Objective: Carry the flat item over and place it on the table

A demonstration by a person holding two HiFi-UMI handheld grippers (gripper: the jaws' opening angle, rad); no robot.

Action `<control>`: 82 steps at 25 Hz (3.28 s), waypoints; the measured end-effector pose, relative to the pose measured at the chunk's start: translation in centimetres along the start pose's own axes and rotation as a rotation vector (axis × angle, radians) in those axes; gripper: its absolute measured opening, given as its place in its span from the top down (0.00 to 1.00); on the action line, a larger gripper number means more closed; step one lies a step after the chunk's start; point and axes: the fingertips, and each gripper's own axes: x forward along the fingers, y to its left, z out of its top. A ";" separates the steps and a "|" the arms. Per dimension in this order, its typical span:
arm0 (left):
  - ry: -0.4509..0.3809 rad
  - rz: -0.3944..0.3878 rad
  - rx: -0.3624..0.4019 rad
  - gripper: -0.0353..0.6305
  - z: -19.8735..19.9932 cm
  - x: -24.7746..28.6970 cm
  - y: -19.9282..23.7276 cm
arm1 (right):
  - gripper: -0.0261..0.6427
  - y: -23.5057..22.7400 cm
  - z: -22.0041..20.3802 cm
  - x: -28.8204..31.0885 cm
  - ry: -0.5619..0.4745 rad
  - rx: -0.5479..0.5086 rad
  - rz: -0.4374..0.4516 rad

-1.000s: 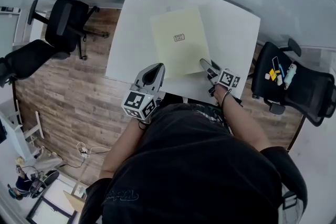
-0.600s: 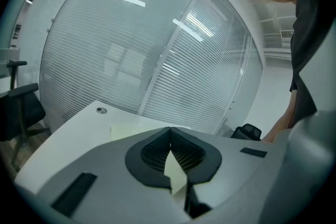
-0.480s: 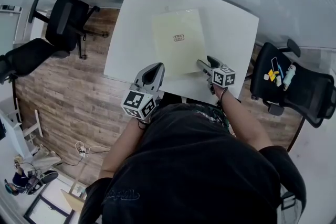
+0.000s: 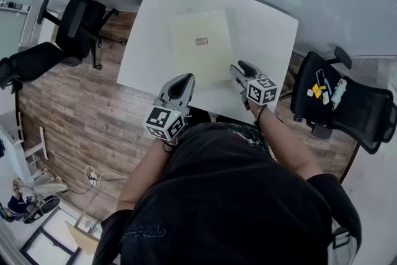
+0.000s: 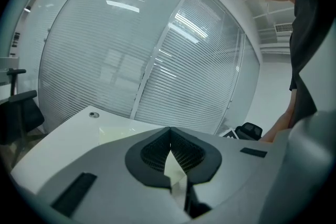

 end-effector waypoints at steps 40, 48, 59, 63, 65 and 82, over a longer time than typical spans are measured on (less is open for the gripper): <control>-0.186 0.060 0.122 0.92 1.0 -8.8 -11.4 | 0.93 18.7 3.3 -14.0 -0.109 -0.390 0.349; -0.184 0.039 0.110 0.92 -0.8 -15.6 -10.4 | 0.93 25.5 0.7 -14.5 -0.149 -0.384 0.333; -0.168 -0.033 0.131 0.93 -4.3 -22.4 -11.5 | 0.93 31.5 -5.1 -17.2 -0.192 -0.342 0.255; -0.153 -0.098 0.097 0.92 -5.7 -22.6 -13.5 | 0.93 32.2 -6.3 -19.1 -0.195 -0.348 0.221; -0.150 -0.123 0.093 0.92 -6.2 -22.5 -14.6 | 0.93 32.1 -6.7 -20.3 -0.198 -0.349 0.206; -0.137 -0.096 0.137 0.92 -9.0 -20.0 -24.3 | 0.93 27.2 -8.9 -29.3 -0.193 -0.376 0.223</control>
